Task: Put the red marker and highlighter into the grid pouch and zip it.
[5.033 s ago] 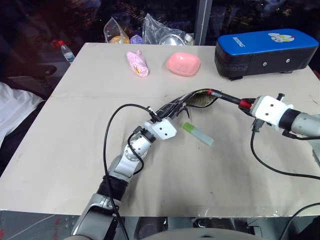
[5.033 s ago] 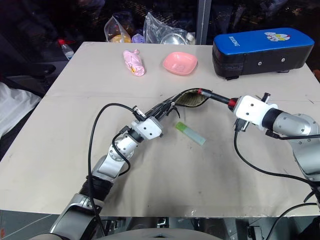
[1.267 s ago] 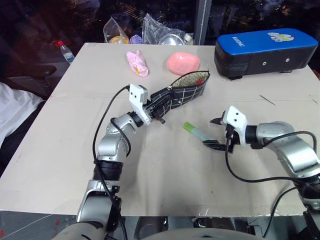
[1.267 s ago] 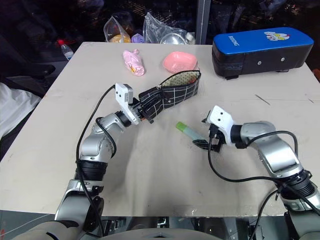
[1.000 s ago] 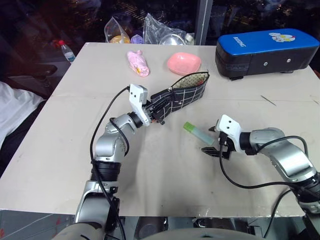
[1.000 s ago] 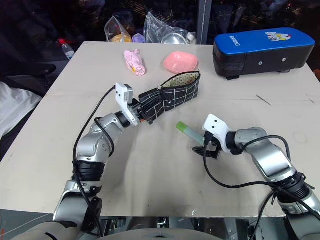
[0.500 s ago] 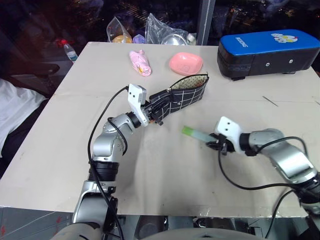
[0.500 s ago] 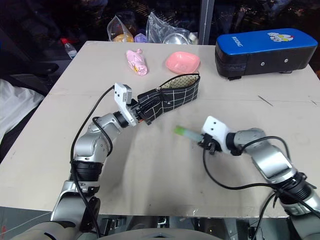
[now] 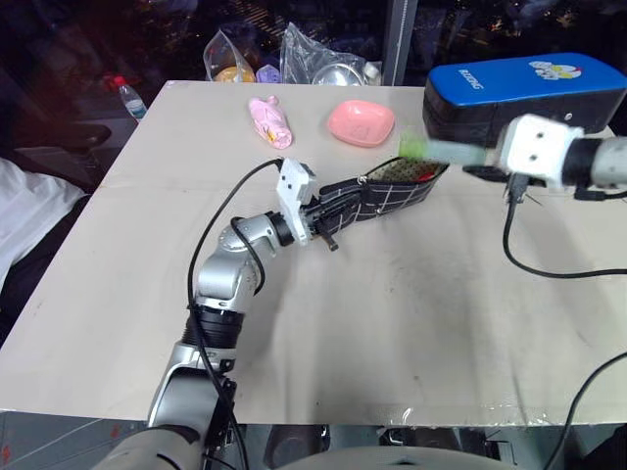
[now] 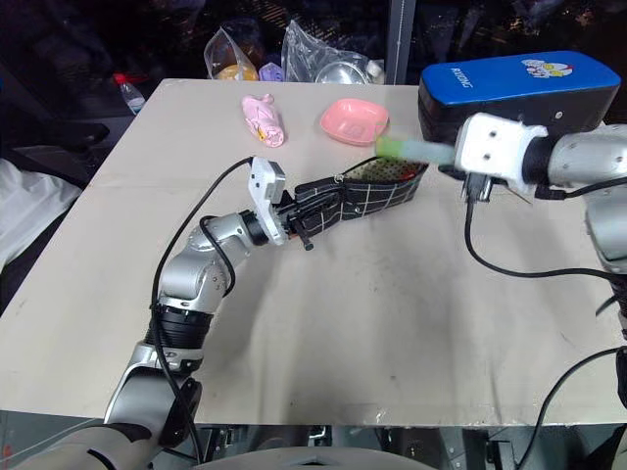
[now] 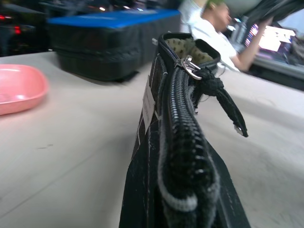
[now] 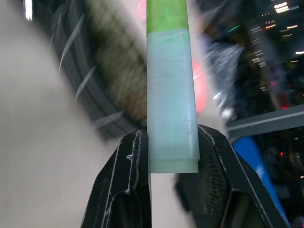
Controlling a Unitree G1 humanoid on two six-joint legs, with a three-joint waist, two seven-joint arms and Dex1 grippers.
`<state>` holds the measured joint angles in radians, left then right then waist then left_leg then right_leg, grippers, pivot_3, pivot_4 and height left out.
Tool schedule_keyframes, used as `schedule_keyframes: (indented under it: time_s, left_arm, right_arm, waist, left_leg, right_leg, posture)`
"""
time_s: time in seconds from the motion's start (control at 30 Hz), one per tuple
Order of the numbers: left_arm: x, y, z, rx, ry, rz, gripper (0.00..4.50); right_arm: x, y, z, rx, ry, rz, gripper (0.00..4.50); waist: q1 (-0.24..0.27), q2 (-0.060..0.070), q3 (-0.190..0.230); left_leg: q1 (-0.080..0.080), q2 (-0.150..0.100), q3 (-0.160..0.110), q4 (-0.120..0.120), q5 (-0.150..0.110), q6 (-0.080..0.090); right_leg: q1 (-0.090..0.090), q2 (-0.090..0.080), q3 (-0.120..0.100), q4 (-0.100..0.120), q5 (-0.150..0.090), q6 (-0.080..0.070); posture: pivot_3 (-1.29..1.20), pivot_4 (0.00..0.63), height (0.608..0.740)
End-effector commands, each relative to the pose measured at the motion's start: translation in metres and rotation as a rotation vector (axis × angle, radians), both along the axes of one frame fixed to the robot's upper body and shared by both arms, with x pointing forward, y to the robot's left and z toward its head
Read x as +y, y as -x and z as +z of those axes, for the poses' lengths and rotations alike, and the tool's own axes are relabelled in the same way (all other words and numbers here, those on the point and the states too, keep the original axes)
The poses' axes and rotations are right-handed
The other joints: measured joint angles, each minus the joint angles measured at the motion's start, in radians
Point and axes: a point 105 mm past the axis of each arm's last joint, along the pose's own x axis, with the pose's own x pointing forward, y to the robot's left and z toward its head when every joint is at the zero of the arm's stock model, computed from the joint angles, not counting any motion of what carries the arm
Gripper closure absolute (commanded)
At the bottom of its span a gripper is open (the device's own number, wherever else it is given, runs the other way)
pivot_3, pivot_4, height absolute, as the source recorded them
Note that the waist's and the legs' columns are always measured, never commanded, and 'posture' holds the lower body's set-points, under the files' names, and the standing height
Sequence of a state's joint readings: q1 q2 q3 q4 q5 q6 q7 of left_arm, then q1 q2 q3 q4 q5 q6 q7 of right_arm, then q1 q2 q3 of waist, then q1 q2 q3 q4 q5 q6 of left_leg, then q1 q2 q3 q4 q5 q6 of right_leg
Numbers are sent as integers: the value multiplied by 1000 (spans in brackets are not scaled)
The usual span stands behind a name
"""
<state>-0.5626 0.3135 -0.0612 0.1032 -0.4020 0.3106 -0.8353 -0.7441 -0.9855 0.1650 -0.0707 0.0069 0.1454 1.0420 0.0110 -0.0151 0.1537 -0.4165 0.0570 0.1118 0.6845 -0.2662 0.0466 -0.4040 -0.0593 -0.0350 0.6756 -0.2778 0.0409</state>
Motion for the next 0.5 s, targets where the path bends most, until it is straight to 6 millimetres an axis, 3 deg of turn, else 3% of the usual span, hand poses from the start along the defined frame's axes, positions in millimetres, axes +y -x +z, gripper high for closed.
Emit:
schedule_keyframes:
  time_s: [0.03, 0.33, 0.5]
  left_arm:
    - [-6, 3, 13, -79, -11, -34, 4500]
    - [-10, 6, 5, -130, -72, -44, 4500]
    - [-15, 8, 4, -135, -69, -61, 4500]
  right_arm:
    - [3, -1, 14, -125, 151, 68, 3734]
    - [19, 1, -4, -141, 306, 242, 3734]
    - [38, 3, -10, -128, 278, 308, 3734]
  waist:
    - [0, 1, 1]
    - [0, 1, 1]
    - [0, 1, 1]
  left_leg:
    - [0, 0, 0, 0, 0, 0]
    - [1, 1, 1, 0, 0, 0]
    - [1, 1, 0, 1, 0, 0]
  right_leg:
    - [0, 0, 0, 0, 0, 0]
    - [0, 0, 0, 1, 0, 0]
    - [0, 0, 0, 2, 0, 0]
  posture:
    - [0, 150, 740]
    - [0, 150, 740]
    - [0, 150, 740]
